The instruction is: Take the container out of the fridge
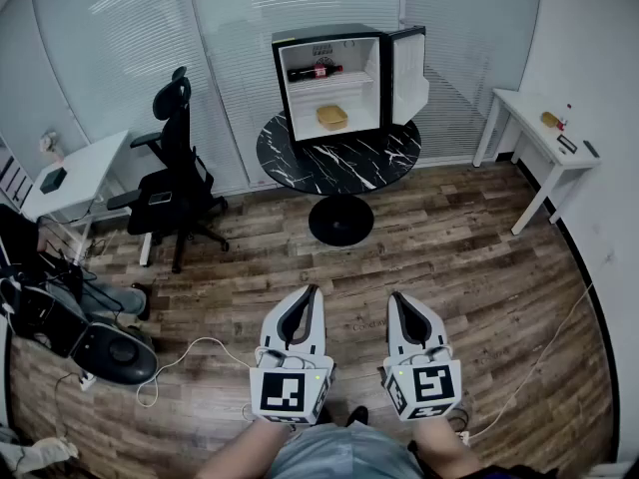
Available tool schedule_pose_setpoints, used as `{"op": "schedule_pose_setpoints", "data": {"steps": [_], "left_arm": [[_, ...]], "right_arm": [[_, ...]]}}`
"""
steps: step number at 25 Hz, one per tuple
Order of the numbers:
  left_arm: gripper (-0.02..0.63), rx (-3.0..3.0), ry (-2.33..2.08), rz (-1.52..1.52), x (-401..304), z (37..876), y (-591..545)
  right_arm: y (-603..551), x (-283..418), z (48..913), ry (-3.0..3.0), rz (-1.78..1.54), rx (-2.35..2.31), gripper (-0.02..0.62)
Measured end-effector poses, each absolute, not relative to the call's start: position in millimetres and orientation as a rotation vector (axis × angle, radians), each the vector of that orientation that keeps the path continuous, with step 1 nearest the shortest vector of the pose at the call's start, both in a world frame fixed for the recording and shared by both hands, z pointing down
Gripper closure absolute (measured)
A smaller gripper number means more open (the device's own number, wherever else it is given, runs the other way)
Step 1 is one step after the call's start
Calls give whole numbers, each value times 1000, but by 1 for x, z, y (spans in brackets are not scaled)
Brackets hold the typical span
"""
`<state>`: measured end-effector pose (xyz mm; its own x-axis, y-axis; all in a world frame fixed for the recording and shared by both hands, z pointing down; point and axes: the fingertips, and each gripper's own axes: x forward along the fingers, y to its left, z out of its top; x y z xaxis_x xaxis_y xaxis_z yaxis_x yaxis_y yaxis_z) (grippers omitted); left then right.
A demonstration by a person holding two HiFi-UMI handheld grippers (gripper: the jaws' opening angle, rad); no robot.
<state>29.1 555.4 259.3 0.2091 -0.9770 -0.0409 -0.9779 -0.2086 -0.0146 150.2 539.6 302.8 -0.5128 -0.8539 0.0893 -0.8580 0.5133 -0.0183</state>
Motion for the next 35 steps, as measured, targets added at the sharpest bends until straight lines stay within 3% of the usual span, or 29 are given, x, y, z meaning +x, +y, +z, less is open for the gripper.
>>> {"op": "schedule_pose_setpoints", "data": {"steps": [18,35], "left_arm": [[592,-2402,2043,-21,40,288,507],[592,-2360,2008,16,-64,277,289]], "right_arm": [[476,180,327,-2673,168,1493,580],[262,83,317,-2666,116,1500,580]]}}
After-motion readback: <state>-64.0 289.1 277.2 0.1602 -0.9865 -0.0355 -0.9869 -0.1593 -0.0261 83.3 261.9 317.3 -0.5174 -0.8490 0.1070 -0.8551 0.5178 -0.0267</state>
